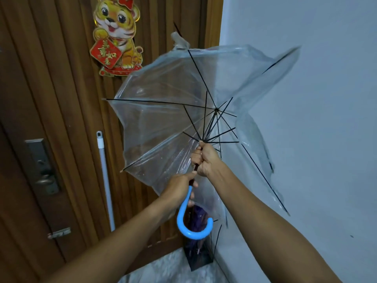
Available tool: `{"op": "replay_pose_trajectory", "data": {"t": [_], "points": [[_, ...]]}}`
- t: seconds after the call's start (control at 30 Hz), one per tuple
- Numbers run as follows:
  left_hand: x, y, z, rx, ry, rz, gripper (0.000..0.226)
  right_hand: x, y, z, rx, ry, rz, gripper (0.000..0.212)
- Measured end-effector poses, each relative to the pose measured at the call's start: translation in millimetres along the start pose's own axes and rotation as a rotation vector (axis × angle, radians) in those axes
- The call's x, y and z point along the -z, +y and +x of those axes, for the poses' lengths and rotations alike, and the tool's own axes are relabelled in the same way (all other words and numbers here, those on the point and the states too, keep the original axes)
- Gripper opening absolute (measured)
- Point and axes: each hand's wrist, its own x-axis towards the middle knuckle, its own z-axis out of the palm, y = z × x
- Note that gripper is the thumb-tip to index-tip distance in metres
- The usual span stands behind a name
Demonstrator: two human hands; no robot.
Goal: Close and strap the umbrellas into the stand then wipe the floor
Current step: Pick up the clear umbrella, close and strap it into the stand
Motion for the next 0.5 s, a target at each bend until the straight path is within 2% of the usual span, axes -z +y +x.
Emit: {"op": "replay_pose_trajectory", "data": {"t": [0.13, 0.3, 0.5], "points": [[3, -8, -20, 0.095, -0.128, 0.0, 0.046, 3, -8, 4, -0.015, 0.002, -0.014, 0.047], [-2, -10, -15, 0.052, 0.048, 0.043, 0.044, -4, -3, 5, 0.0, -0.022, -0.033, 0.044], [5, -10, -11, 0.032, 0.013, -0.011, 0.044, -5, 10, -13, 0.086, -0.002, -0.177, 0.046]]}}
